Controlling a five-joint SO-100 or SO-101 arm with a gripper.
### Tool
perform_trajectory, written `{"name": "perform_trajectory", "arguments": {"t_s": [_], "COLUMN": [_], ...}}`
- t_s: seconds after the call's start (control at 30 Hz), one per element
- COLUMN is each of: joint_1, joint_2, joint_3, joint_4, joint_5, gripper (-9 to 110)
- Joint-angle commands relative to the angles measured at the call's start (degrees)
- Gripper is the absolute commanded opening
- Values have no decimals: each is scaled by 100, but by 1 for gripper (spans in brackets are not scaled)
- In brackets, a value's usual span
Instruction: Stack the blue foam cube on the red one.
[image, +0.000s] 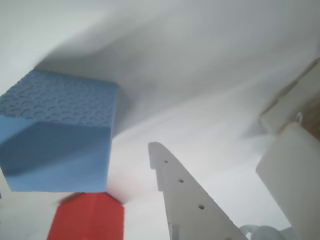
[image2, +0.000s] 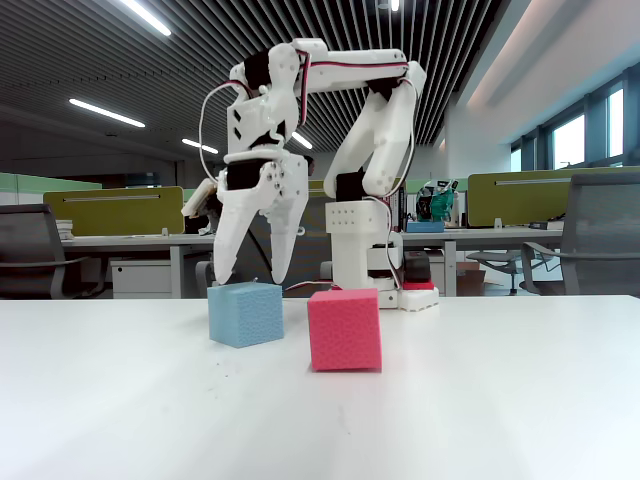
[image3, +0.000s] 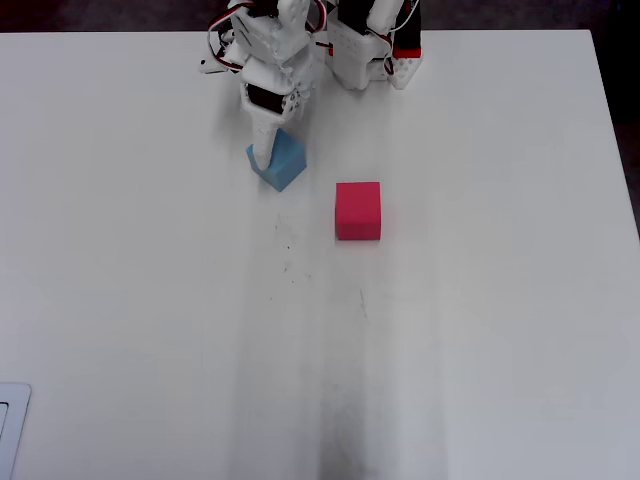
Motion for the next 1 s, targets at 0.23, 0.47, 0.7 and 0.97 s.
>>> {"name": "perform_trajectory", "arguments": {"t_s": [0.23, 0.47, 0.7, 0.97], "joint_1": [88, 141, 141, 70], "joint_2": [-439, -659, -756, -782], "joint_3": [-264, -413, -483, -606], "joint_4": [-141, -264, -264, -316], "joint_5": [18, 18, 62, 202], "gripper": [38, 37, 35, 32]}}
